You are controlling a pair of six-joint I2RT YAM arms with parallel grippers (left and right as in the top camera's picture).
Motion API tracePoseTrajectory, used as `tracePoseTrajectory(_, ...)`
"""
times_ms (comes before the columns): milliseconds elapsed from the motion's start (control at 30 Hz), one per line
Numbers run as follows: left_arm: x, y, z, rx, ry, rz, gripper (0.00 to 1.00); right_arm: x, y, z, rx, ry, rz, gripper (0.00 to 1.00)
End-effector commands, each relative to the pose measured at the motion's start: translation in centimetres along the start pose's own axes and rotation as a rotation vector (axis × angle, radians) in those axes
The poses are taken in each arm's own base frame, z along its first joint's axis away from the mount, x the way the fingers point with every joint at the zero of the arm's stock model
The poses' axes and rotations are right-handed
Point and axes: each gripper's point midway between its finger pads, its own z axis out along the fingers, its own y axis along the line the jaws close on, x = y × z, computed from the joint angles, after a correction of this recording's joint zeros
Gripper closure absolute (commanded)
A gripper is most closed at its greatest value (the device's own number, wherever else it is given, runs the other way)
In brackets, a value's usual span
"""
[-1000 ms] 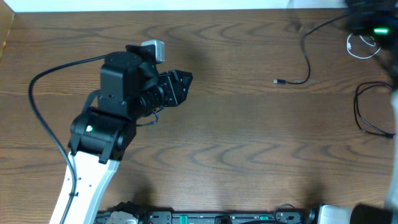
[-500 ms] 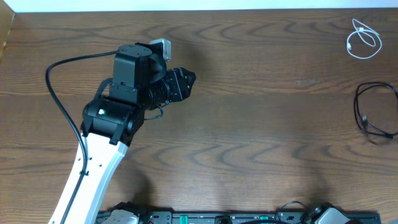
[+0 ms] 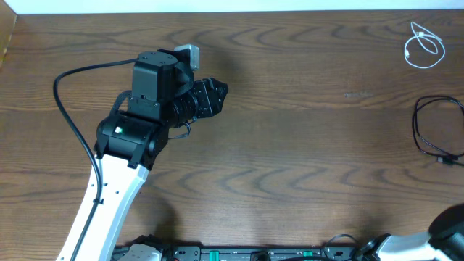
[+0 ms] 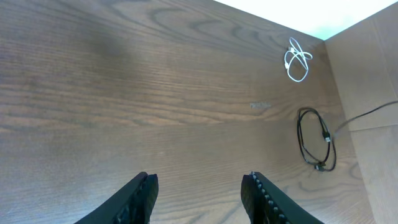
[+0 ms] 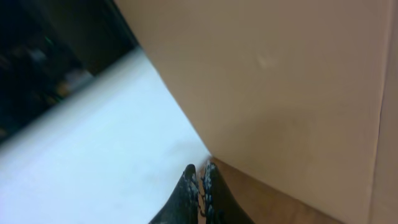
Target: Untangle cables
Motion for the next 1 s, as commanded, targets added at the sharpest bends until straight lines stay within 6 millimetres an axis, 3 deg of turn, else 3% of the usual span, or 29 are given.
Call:
tracePoseTrajectory(0,-0.3,0.2,0.0,-0.012,-0.006,-0.004,0.51,5.7,-3.5,3.9,0.099,0.13,-0.065,0.99)
tracePoseTrajectory(67,-0.3,0.2,0.0,-0.012,-0.006,-0.004,0.51,9.5,-5.2,5.4,0.136,0.227,-0.063,0.92)
tracePoseTrajectory(100,-0.3,0.2,0.0,-0.012,-0.006,-0.004,0.51,10.8,-5.8,5.8,0.147,0.26,-0.062,0.76)
tracePoseTrajectory(133,-0.3,0.2,0.0,-0.011,-0.006,-0.004,0.51,12.5,-6.4,6.2,0.156,0.304,-0.059,0.45)
tracePoseTrajectory(167,-0.3,0.2,0.0,-0.011,-0.006,-0.004,0.51,14.5,-6.8,6.4,0.155,0.363,-0.053,0.01)
tracePoseTrajectory(300,-0.3,0.2,0.0,-0.011,-0.006,-0.004,0.51,16.4,-5.6,5.2,0.102,0.468,-0.002,0.01)
tracePoseTrajectory(367,-0.3,0.2,0.0,-0.011,-0.006,-0.004,0.51,18.4,-6.1,3.6,0.182,0.556,0.083,0.01)
tracePoseTrajectory(500,-0.2,0.3,0.1,-0.013,-0.004,-0.005,0.51,23.1,-8.3,0.3,0.395,0.725,0.032,0.01)
tracePoseTrajectory(700,0.0,0.4,0.2,-0.015,0.001,-0.006,0.51,27.4,-9.8,-1.5,0.482,0.883,0.01,0.01)
tracePoseTrajectory(833,-0.1,0.4,0.2,-0.014,0.0,-0.006,0.5,27.6,-12.1,-2.9,0.629,0.893,-0.069,0.01)
tracePoseTrajectory(967,-0.1,0.4,0.2,-0.014,0.0,-0.006,0.5,26.9,-13.8,-4.6,0.709,0.933,-0.294,0.01)
